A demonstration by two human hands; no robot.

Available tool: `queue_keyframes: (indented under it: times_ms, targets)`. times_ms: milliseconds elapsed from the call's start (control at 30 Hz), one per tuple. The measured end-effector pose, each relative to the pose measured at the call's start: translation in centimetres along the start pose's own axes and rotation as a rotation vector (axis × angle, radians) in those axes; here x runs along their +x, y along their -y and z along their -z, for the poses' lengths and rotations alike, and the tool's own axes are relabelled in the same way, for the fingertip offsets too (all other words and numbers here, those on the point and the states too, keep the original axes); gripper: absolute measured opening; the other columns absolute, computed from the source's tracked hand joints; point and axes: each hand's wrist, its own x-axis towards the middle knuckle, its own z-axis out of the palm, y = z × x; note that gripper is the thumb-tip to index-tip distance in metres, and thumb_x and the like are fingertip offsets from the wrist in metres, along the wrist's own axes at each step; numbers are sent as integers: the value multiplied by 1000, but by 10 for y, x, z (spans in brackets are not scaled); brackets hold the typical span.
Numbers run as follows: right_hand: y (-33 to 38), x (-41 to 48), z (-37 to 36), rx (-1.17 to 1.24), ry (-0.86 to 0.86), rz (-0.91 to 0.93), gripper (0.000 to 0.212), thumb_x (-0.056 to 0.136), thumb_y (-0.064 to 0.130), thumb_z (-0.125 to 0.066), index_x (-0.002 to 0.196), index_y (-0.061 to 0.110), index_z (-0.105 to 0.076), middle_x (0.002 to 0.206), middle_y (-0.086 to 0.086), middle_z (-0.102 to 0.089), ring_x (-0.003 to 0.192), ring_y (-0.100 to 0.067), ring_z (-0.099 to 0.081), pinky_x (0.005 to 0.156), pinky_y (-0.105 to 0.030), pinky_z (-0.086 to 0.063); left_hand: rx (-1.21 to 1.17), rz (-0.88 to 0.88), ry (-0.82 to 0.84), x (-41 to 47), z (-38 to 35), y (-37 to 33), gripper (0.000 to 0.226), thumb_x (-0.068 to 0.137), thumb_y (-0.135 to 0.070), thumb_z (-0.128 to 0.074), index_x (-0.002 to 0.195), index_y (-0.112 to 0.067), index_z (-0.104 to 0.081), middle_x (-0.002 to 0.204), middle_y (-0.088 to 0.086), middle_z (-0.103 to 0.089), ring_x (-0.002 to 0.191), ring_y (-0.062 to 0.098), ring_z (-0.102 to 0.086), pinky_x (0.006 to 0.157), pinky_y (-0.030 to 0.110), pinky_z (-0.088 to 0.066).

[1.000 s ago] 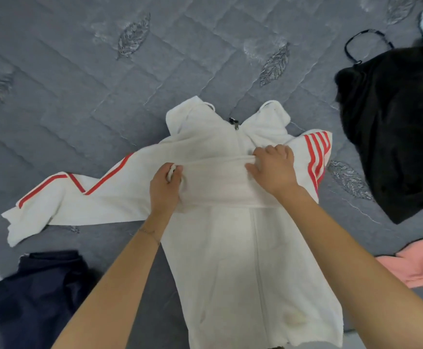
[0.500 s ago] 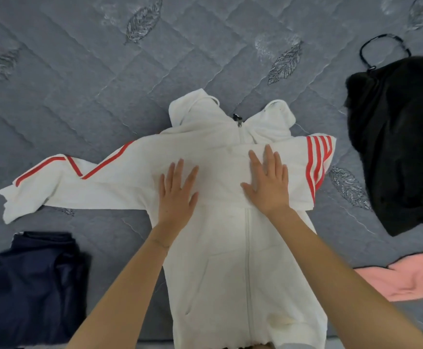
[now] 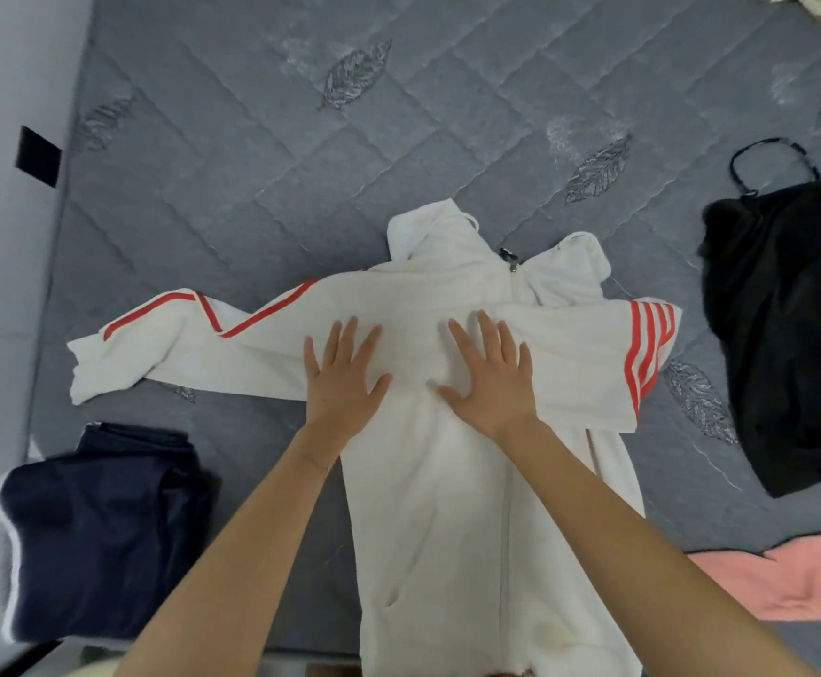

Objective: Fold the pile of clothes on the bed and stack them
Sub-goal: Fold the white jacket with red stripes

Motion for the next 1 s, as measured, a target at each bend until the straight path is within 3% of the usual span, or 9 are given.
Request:
queue_keyframes:
  times_ms: [167, 500, 633, 733, 867, 1000]
  targets:
    - [66, 13, -20, -27, 23, 35, 92, 89, 62, -49, 150, 41, 16, 160, 1, 24, 148, -24, 18, 119, -47, 5, 11, 94, -23, -5, 0, 71, 67, 98, -57, -29, 155, -32, -3, 164, -1, -1, 151, 21, 5, 113, 50, 20]
    - [211, 44, -88, -53, -23, 83, 88, 91, 62, -46, 151, 39, 14, 162, 0, 19, 149, -25, 16, 118, -48, 7, -209, 180, -48, -24, 3, 232, 71, 99, -48, -40, 155, -28, -2, 164, 6, 1, 150, 25, 5, 119, 47, 2]
    - [250, 64, -105, -17, -10, 89, 87, 91, 63, -44, 151, 39, 13, 161, 0, 20, 148, -25, 18, 118, -47, 10, -325, 285, -141, -18, 7, 291, 71, 98, -31, -51, 155, -19, -11, 163, 9, -8, 150, 28, -4, 119, 49, -11]
    - [271, 71, -116, -33, -19, 88, 88, 89, 65, -44, 152, 40, 11, 161, 1, 20, 149, -25, 17, 118, -47, 10, -400, 343, -237, -14, 9, 325, 64, 100, -22, -49, 155, -18, -15, 162, 7, -12, 149, 27, -7, 118, 50, -12]
    - [290, 69, -128, -29, -17, 92, 92, 87, 65, -49, 151, 42, 12, 161, 1, 19, 149, -25, 16, 118, -47, 8, -502, 328, -135, -1, 6, 351, 55, 103, -12, -35, 155, -20, -16, 153, 7, -37, 148, 25, -19, 119, 48, -13]
    - [302, 63, -134, -51, -5, 89, 94, 87, 64, -50, 151, 41, 14, 161, 1, 21, 149, -25, 16, 118, -47, 9, -501, 332, -114, 5, 0, 361, 45, 105, -15, -27, 150, -18, -33, 147, 6, -47, 143, 24, -31, 119, 46, -14]
